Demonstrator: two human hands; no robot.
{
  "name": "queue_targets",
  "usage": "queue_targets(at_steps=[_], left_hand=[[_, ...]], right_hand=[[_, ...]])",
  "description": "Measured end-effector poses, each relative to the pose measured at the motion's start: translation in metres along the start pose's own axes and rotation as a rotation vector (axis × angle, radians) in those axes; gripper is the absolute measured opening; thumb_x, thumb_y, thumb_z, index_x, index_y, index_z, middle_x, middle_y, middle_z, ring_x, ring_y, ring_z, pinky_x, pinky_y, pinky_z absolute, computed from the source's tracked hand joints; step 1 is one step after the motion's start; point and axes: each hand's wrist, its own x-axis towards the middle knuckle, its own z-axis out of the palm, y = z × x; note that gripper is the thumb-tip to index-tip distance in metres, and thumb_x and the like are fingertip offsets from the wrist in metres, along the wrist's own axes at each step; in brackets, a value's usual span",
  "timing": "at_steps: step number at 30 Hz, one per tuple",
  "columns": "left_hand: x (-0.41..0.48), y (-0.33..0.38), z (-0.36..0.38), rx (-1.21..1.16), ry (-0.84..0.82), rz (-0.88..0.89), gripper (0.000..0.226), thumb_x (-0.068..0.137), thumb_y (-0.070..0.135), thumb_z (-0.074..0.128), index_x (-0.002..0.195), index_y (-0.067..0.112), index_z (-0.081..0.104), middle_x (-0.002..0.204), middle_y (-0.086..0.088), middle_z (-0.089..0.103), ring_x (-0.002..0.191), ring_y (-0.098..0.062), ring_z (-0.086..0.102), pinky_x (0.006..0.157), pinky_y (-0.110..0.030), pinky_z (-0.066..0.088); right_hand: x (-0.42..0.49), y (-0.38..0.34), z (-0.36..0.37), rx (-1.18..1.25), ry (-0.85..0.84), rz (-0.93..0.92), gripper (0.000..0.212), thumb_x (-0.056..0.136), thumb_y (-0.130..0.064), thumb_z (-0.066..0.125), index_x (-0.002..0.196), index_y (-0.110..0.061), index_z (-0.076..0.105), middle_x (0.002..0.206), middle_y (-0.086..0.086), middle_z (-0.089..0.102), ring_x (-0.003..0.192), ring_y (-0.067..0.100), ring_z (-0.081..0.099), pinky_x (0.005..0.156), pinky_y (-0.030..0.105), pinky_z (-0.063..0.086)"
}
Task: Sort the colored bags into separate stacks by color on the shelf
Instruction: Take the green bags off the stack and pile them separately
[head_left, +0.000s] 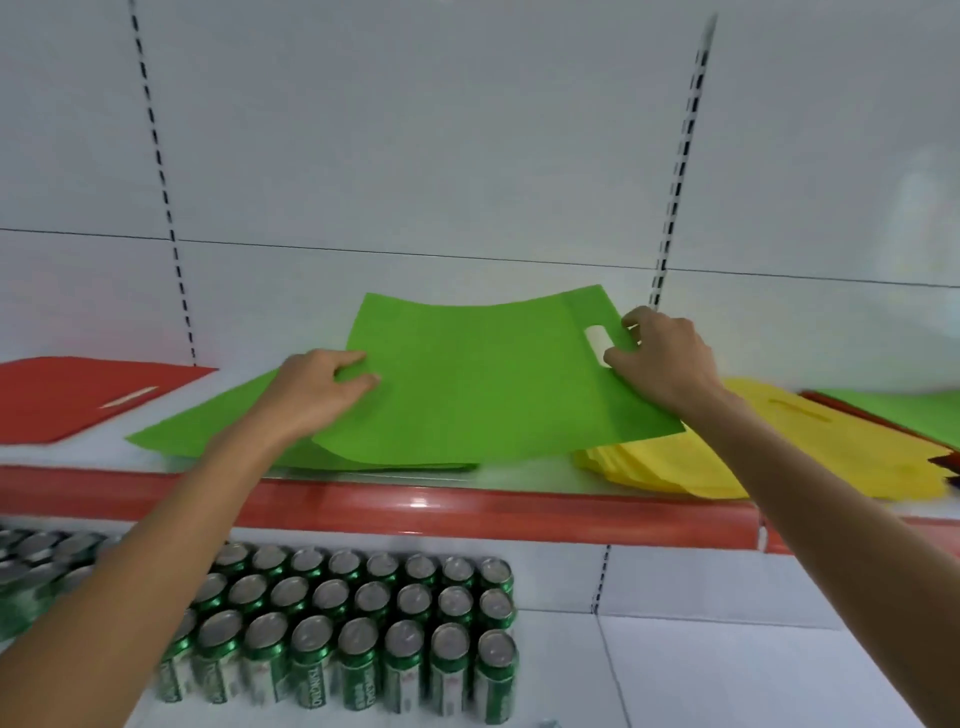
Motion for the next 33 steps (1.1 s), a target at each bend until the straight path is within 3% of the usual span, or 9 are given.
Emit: queue_targets(at_steps=[11,17,26,33], left_hand=[[0.045,-0.127,-0.064,-0.05,-0.107,-0.003,0.045,0.09,0.036,0.055,0.132,0.018,0.052,0.141,-0.009,0.046,0.129,-0.027,0.044,0.107,-0.035,0.031],[0.049,-0.17,-0.055,-0.099,-0.203,-0.022,0.045,0.09,0.036,0.055,0.132,0.02,0.052,0.142,-0.007,0.045,0.13,-0.023,0.043,0.104,-0.031,0.031],[0.052,-0.191,-0.053,-0.106,-0.212,0.002,0.043,0.09,0.033,0.056,0.132,0.022,0.052,0.144,-0.003,0.042,0.132,-0.022,0.04,0.107,-0.033,0.029],[0.052,-0.196,-0.046,-0.051,-0.257,0.006,0.048,0.086,0.031,0.062,0.131,0.015,0.054,0.147,-0.005,0.038,0.133,-0.022,0.037,0.105,-0.026,0.027]], right_hand=[[-0.014,-0.12,0.066,0.044,-0.04,0.095,0.043,0.087,-0.028,0.057,0.127,-0.014,0.052,0.121,0.01,0.059,0.109,0.03,0.054,0.074,0.03,0.037],[-0.031,-0.132,0.097,0.152,-0.027,0.139,0.043,0.086,-0.026,0.06,0.126,-0.01,0.054,0.117,0.012,0.063,0.103,0.027,0.059,0.083,0.035,0.049],[-0.036,-0.138,0.116,0.051,-0.145,0.159,0.047,0.086,-0.035,0.061,0.125,-0.011,0.057,0.121,0.01,0.062,0.111,0.028,0.056,0.087,0.035,0.047],[-0.038,-0.142,0.115,0.026,-0.189,0.142,0.041,0.088,-0.028,0.061,0.109,0.006,0.064,0.109,0.02,0.066,0.104,0.033,0.059,0.088,0.043,0.049]])
